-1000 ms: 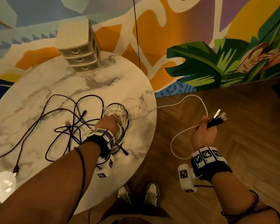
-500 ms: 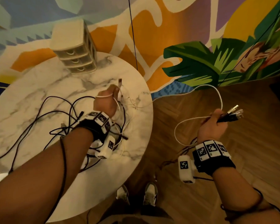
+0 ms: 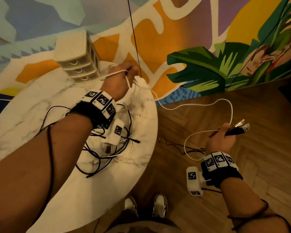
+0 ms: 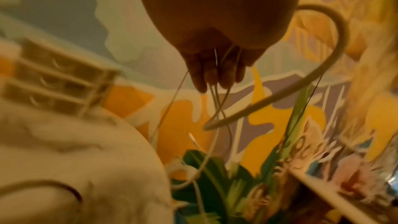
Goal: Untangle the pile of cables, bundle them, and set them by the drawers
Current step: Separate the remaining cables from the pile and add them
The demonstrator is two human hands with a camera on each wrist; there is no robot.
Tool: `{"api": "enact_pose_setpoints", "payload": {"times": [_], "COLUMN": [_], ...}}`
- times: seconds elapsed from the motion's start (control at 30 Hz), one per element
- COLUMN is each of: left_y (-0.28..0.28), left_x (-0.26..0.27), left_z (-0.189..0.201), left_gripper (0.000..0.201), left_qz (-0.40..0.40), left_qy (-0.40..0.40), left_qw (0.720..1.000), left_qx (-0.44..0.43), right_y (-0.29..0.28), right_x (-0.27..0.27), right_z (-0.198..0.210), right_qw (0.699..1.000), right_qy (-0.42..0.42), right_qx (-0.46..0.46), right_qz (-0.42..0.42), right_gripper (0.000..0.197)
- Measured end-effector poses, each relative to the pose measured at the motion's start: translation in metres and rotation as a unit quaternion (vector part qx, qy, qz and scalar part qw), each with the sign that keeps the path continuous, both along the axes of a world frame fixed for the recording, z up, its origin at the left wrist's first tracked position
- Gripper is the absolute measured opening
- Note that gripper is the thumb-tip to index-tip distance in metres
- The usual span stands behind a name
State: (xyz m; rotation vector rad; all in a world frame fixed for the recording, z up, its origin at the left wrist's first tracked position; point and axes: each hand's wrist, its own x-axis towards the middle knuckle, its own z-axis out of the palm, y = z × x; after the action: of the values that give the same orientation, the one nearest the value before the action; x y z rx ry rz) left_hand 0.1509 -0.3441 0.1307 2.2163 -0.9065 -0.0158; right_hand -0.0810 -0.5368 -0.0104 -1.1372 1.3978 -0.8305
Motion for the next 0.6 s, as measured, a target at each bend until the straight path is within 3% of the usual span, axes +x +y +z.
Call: {"api": "enact_pose_setpoints", "payload": {"times": [0.1,0.2,0.27,0.33,0.37,0.4,0.43,0.5,0.53,0.6], "left_y": [-0.029,-0.047,-0.049,-0.043,-0.043,-0.041,-0.045,-0.057,-0.063,-0.074], "left_x": [-0.036,-0.075,-0.093,-0.097,-0.095,-0.088,-0.081,-0.065,-0.059,-0.059], "left_z": [-0.015,-0.056,-0.082,-0.096,-0.099,-0.099,-0.101,-0.1,-0.098,-0.097], "left_gripper": [0.024,0.014,0.02,0.011,0.009,0.01,0.011,0.021,0.025,0.03], "left_qz": [-0.112,-0.225,-0.292,-0.301,-0.287,-0.256,-0.217,-0.113,-0.051,0.018], "left_qy": [0.167,0.328,0.298,0.222,0.207,0.215,0.241,0.316,0.357,0.384], "left_qw": [0.977,0.894,0.807,0.718,0.707,0.726,0.769,0.872,0.901,0.915], "left_qx": [0.072,0.208,0.417,0.587,0.613,0.601,0.551,0.355,0.242,0.122], "right_y": [-0.002,-0.013,-0.023,-0.03,-0.034,-0.037,-0.041,-0.048,-0.049,-0.051], "right_x": [-0.016,-0.04,-0.061,-0.08,-0.092,-0.099,-0.112,-0.133,-0.142,-0.161], "right_z": [0.0,-0.006,-0.009,-0.009,-0.008,-0.008,-0.011,-0.018,-0.021,-0.03], "right_qw": [0.999,0.997,0.994,0.992,0.99,0.989,0.987,0.984,0.983,0.977], "right_qy": [0.036,0.068,0.081,0.091,0.099,0.104,0.109,0.12,0.129,0.152], "right_qx": [0.006,0.01,-0.003,-0.011,-0.011,-0.014,-0.013,-0.004,-0.004,0.001], "right_qz": [-0.008,-0.043,-0.07,-0.091,-0.101,-0.107,-0.116,-0.13,-0.134,-0.147], "right_gripper": [0.031,0.032,0.033,0.036,0.036,0.036,0.037,0.035,0.034,0.041]}}
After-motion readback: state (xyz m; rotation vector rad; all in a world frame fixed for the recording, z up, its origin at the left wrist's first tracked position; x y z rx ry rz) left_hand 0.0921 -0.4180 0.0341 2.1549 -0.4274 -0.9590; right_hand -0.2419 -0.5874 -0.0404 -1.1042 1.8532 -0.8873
